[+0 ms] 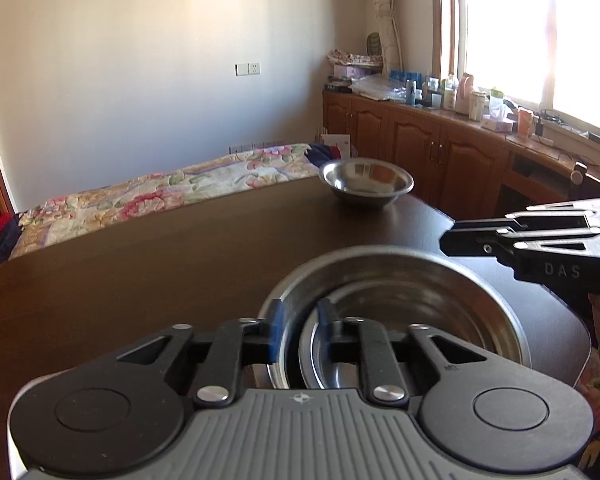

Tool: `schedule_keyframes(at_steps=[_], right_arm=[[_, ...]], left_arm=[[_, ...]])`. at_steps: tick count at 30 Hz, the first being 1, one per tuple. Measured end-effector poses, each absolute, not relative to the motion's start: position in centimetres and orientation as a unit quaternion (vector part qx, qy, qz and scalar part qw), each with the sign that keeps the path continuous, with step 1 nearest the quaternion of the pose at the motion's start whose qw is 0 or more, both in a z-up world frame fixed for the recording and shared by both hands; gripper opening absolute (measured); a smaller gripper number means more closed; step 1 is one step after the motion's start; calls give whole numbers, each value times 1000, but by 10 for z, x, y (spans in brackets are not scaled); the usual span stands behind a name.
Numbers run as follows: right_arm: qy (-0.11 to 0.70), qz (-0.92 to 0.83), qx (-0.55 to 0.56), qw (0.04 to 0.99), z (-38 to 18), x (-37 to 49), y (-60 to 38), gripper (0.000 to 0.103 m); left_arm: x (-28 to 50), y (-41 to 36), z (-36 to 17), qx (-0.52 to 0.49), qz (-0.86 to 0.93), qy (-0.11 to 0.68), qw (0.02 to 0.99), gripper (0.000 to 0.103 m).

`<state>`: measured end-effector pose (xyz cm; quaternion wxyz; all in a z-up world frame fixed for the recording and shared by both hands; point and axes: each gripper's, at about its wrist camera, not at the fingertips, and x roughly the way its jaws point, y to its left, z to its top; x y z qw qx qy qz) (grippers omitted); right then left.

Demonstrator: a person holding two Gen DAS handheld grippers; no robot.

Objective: Organize plates and bowls

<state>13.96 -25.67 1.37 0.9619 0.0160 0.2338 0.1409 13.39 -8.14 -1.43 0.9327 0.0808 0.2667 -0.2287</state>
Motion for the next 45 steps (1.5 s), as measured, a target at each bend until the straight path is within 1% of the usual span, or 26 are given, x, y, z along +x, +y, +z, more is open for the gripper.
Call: schedule_keyframes(at_steps=[2,4,5,6,8,14,17,19,20,21,22,26,29,31,33,35,38,45], right_arm=[[225,136,21,965,15,138,-261,14],[214,128,23,968,17,139,-265,14],[209,126,22,970,18,140,-267,14],[204,123,21,971,19,141,-270,14],[197,116,21,973,21,144,-275,14],[187,104,26,977,22,156,-291,14],[181,98,23,978,22,162,-298,14],[179,96,24,979,22,164,-302,17],[177,94,25,979,22,165,-304,21],[175,91,26,980,23,166,-306,36],[172,88,27,981,23,167,-308,48],[167,83,26,982,22,172,-314,54],[166,78,28,983,21,177,-319,66],[164,75,33,983,19,181,-324,86],[161,75,38,983,18,185,-328,94],[162,74,39,983,17,189,-331,97],[165,71,39,983,15,196,-336,103],[173,69,38,982,12,211,-345,103]], left_arm=[[137,-83,-9,80,-226,261,935,45],[142,-85,-5,79,-225,256,937,52],[145,-86,-3,78,-224,255,937,59],[148,-87,-1,77,-223,253,938,62],[154,-89,2,75,-223,250,939,75],[170,-96,9,77,-225,242,941,92],[176,-100,12,77,-229,242,940,98],[179,-103,13,77,-228,244,940,102],[181,-104,13,77,-228,245,939,103],[182,-106,14,75,-228,247,939,103],[184,-107,15,72,-229,249,938,103],[193,-108,17,61,-239,263,933,103],[201,-112,19,62,-237,272,930,103],[204,-113,20,58,-236,274,930,103],[209,-113,21,49,-240,277,929,103],[213,-114,23,45,-242,278,928,103],[217,-117,26,46,-238,274,931,103],[227,-126,33,67,-242,263,931,103]])
